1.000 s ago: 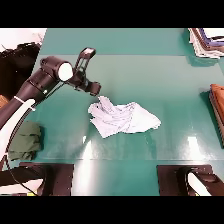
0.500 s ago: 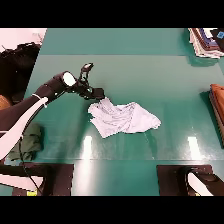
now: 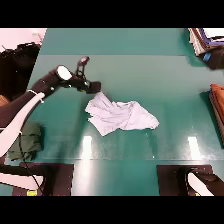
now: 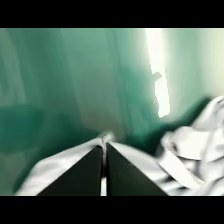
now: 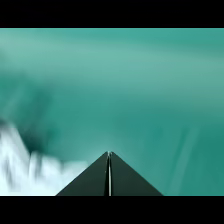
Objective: Fold the shirts.
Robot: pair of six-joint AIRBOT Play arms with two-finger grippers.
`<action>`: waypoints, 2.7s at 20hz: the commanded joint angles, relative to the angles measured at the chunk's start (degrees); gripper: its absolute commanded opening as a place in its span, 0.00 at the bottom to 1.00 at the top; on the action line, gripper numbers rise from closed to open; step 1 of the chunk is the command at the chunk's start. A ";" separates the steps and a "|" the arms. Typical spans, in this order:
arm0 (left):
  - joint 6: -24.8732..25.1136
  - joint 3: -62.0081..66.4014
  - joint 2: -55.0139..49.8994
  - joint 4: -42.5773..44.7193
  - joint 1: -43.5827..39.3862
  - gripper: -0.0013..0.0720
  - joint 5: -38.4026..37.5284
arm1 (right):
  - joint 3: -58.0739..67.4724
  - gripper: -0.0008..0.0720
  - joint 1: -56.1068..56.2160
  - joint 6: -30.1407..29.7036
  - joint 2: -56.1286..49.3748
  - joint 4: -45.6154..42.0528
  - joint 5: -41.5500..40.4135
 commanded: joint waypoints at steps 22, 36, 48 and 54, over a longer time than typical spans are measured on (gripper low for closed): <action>1.68 6.95 2.43 3.56 2.05 0.05 -8.55 | -2.34 0.62 15.26 -2.62 -43.60 9.25 -0.22; 1.51 16.44 17.92 9.77 2.08 0.05 -9.75 | 15.28 0.03 13.46 -3.30 -30.45 6.10 -0.90; 1.42 23.54 35.01 11.19 2.08 0.05 -11.23 | 8.20 0.03 13.14 1.11 -1.99 -0.31 6.08; 1.40 5.22 29.27 14.23 2.08 0.05 -10.05 | -22.49 0.03 13.14 2.56 8.87 -0.17 -1.14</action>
